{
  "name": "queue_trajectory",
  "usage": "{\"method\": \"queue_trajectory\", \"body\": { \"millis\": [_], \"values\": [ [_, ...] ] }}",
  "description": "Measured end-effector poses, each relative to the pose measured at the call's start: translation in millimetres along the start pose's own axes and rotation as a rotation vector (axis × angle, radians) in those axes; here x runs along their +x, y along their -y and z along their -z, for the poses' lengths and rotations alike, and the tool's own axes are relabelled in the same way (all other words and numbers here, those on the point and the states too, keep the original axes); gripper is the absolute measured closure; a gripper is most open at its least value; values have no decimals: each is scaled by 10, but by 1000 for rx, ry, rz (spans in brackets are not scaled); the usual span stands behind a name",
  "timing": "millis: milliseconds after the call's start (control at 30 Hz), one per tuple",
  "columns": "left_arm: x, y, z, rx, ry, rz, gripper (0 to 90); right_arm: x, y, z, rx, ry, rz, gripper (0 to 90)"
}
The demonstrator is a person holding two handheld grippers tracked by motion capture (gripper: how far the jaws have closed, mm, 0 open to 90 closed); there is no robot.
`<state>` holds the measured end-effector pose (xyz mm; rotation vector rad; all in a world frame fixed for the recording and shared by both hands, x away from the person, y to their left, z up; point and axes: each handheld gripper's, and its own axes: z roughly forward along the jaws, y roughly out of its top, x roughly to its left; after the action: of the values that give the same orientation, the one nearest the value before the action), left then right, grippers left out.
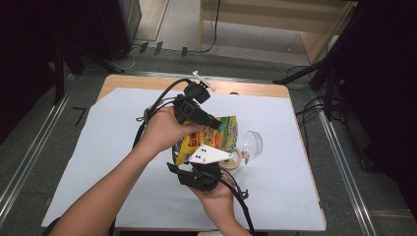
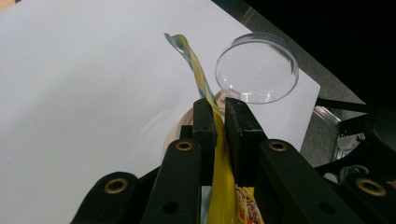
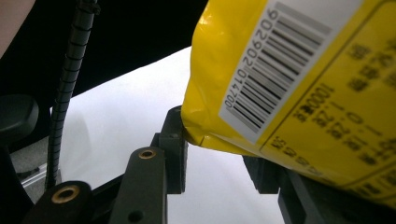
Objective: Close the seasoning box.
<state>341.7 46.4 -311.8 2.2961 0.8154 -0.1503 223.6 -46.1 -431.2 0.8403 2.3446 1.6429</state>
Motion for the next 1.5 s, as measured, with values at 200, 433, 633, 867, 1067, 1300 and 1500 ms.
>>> {"method": "queue_trajectory", "body": {
  "millis": [200, 433, 633, 867, 1067, 1300, 1500],
  "values": [
    [11, 49, 14, -14, 7, 1, 838, 15, 21, -18, 4, 3, 11, 632],
    [23, 79, 36, -21, 11, 9, 838, 35, 22, -29, 6, 1, 21, 633],
    [40, 103, 44, -23, 19, 13, 839, 41, 31, -40, 12, -1, 27, 622],
    [35, 144, 60, -32, 26, 11, 840, 60, 51, -50, 16, 3, 41, 615],
    [30, 174, 85, -40, 27, 10, 840, 84, 57, -60, 16, 4, 51, 603],
    [51, 253, 107, -47, 39, 14, 840, 120, 110, -101, 26, 7, 70, 559],
    [100, 342, 130, -53, 58, 33, 839, 126, 154, -130, 44, 9, 91, 563]
  ]
}}
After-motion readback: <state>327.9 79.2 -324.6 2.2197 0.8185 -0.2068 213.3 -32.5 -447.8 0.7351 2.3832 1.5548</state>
